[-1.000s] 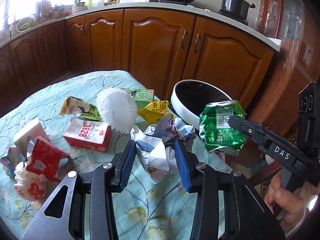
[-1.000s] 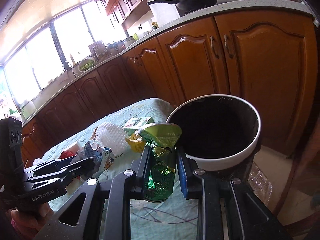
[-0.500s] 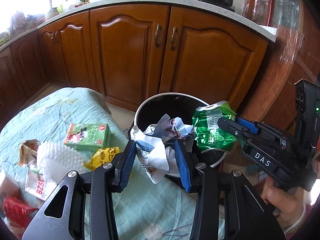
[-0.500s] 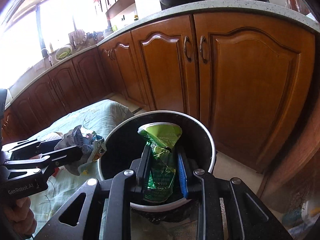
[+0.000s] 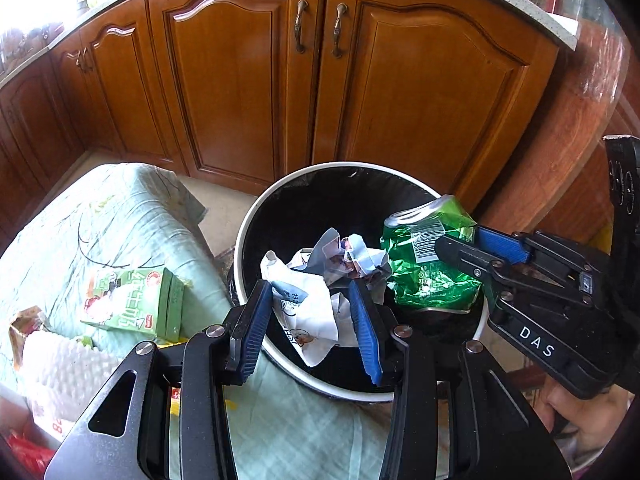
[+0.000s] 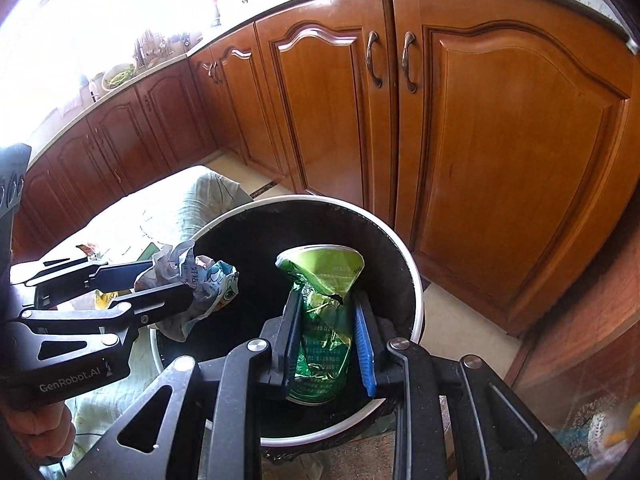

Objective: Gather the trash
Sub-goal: 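Carry both items over the bin and open both tools to drop them, then grasp the yellow snack bag with the right tool while the left tool grasps the white foam net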

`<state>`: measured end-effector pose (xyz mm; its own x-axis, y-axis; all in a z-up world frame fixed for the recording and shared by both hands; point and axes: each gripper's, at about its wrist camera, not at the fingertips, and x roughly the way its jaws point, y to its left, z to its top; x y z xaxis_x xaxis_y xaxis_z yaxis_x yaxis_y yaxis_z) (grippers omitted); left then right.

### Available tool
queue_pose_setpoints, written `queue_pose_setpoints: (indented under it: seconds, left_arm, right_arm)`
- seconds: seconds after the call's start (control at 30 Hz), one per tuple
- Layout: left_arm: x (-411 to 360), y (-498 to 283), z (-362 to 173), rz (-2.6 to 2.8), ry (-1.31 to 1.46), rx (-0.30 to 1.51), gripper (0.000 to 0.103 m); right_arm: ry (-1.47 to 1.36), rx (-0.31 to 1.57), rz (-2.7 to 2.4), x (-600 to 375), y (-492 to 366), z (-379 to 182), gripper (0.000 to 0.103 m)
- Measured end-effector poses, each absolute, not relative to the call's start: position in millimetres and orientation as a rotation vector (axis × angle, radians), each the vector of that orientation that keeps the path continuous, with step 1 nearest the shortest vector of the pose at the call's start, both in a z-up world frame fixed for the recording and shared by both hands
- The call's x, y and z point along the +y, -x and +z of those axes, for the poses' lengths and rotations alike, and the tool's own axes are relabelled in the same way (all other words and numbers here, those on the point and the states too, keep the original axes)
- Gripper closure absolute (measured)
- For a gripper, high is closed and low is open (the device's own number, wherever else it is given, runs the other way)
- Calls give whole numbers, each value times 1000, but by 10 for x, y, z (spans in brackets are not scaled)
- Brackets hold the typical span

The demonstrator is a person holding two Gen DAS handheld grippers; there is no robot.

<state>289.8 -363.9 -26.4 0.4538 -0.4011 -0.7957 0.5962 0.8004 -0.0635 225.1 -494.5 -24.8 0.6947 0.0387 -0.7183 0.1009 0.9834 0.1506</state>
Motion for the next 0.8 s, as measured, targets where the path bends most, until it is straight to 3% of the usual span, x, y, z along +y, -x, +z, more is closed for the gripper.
queue_pose_setpoints:
  seconds: [0.17, 0.27, 0.33, 0.47, 0.53, 0.6, 0.8]
  left_arm:
    - [-3672, -2925, -319, -618, -245, 929, 61]
    - [-3684, -2948, -329, -609, -234, 944, 53]
    - [-3684, -2949, -307, -607, -228, 942, 51]
    - [-3606, -2862, -234, -607, -208, 916, 45]
    - [-3516, -2783, -191, -600, -190, 891, 42]
    - [-3376, -2719, -174, -588, -159, 872, 37]
    - [-2827, -2443, -78, -545, -31, 815, 35]
  right_arm:
    - [-195, 827, -24, -4992, -2320, -286, 77]
    - [-228, 838, -6, -5043, -2328, -314, 73]
    - [-246, 827, -9, -5053, -2292, -309, 61]
    - [-299, 780, -2, -5082, -2149, -259, 52]
    - [-329, 745, 1, -5077, -2065, -221, 37]
    - [-363, 702, 9, -5048, -1984, -184, 28]
    - [-423, 616, 34, -4798, -1729, -122, 19]
